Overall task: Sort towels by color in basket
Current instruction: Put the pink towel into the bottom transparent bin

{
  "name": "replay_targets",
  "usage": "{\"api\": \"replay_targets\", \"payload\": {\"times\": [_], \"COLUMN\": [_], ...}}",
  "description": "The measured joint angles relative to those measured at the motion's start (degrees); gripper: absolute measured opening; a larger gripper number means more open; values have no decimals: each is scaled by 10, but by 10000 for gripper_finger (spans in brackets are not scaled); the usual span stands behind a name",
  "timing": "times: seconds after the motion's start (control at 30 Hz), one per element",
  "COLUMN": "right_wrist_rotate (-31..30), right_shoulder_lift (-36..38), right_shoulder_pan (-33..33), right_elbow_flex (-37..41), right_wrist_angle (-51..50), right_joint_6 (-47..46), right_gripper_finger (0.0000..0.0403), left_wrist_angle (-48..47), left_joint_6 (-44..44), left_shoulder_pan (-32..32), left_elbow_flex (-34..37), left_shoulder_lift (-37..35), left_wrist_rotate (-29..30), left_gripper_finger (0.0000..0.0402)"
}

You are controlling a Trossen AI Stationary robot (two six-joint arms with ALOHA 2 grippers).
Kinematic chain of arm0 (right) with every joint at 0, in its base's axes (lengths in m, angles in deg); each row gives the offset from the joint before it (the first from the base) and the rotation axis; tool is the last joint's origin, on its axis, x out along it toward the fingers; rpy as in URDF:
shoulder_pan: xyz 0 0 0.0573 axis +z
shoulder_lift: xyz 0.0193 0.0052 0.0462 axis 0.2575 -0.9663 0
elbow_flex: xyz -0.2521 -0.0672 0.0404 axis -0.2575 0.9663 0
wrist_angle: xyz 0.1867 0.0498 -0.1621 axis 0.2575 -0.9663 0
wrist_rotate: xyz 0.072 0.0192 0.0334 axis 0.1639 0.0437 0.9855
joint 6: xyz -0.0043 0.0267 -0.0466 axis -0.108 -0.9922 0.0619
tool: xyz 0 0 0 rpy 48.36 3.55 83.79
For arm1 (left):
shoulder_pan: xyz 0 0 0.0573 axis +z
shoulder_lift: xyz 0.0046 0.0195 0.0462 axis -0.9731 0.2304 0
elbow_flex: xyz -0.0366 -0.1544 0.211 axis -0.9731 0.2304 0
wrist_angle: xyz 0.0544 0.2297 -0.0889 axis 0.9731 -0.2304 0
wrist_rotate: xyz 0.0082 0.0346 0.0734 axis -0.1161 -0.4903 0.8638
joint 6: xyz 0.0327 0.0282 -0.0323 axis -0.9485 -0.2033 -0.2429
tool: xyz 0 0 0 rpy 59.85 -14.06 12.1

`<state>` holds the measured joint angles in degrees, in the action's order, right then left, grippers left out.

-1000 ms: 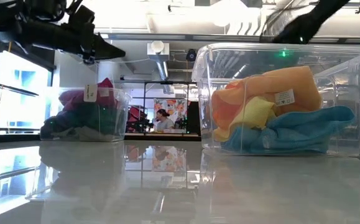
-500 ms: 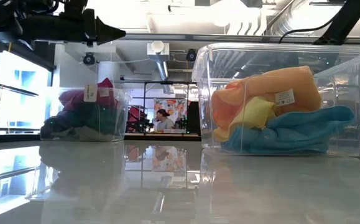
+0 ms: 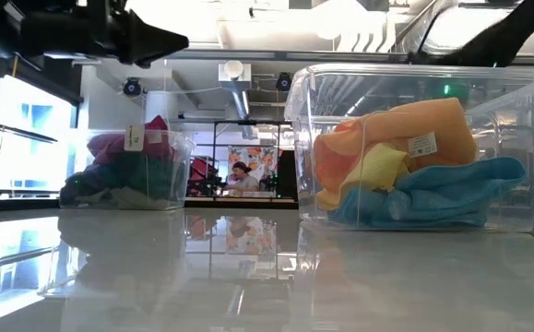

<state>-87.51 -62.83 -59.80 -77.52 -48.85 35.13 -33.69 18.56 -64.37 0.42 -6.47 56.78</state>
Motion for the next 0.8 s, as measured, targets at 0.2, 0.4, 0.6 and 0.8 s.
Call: {"api": "replay_targets", "payload": {"times": [0.2, 0.4, 0.6, 0.8], "right_wrist_rotate": [-34, -73, -136, -152], "right_shoulder_lift": [128, 207, 215, 210], "right_shoulder_pan": [89, 271, 466, 594], "right_elbow_flex": [-67, -154, -254, -301], "right_wrist_angle": [-87, -149, -232, -294], "right_joint_6": [1, 15, 7, -81], "right_gripper_finger": [8, 4, 3, 2], "left_wrist_angle": [-27, -23, -34, -33], "left_joint_6": [-30, -60, -50, -49], "left_shoulder_pan": [-98, -164, -200, -225], "left_elbow_flex": [0, 0, 0, 0], "left_shoulder_lift": [0, 0, 0, 0], "left_wrist_rotate": [68, 143, 177, 178], "left_gripper_finger": [33, 32, 32, 32]}}
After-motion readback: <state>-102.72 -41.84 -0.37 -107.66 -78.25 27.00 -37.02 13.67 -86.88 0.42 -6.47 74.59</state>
